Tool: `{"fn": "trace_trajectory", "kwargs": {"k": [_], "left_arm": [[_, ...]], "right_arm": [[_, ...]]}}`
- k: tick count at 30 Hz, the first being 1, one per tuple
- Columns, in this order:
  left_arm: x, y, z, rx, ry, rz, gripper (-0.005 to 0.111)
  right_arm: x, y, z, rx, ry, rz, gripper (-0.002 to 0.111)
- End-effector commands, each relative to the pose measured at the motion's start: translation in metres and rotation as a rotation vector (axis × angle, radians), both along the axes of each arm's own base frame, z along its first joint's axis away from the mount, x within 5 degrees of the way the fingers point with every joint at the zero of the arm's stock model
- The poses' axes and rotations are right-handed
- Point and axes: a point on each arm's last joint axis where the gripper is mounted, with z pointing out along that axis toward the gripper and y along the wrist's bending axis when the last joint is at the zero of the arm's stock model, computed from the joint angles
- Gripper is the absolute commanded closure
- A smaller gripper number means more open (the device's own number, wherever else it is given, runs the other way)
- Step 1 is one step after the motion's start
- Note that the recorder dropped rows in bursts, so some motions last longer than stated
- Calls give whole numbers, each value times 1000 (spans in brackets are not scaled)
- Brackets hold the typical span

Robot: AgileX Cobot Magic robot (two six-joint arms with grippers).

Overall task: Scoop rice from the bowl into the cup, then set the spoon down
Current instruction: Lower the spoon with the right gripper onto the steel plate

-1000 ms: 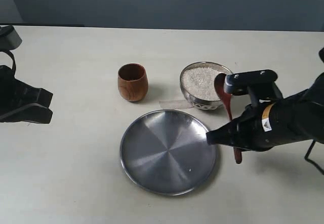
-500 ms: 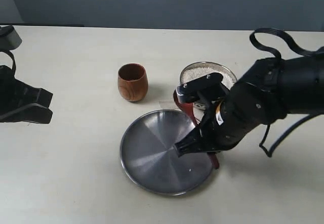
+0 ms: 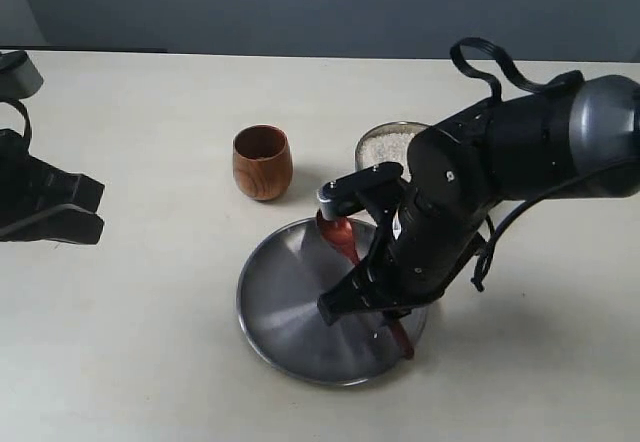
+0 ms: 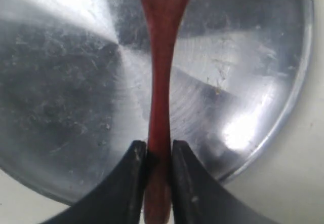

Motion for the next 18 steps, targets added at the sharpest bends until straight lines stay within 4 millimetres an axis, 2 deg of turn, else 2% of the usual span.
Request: {"fn": "trace_trajectory", "kwargs": {"k": [1,10,15,18], "left_arm": [[-1,-2,-1,-15,9,-2,106],[-2,-2,-1,-14,11,-3,106],[-2,-2,-1,-14,11,-3,106],[-2,-2,-1,-14,12,-4,106]], "right_arm": [[1,2,-2,0,0,15,109],[3,4,-2,16,-19,9,107],[3,4,-2,17,-20,9,83],[3,4,-2,17,-20,9,73]]}}
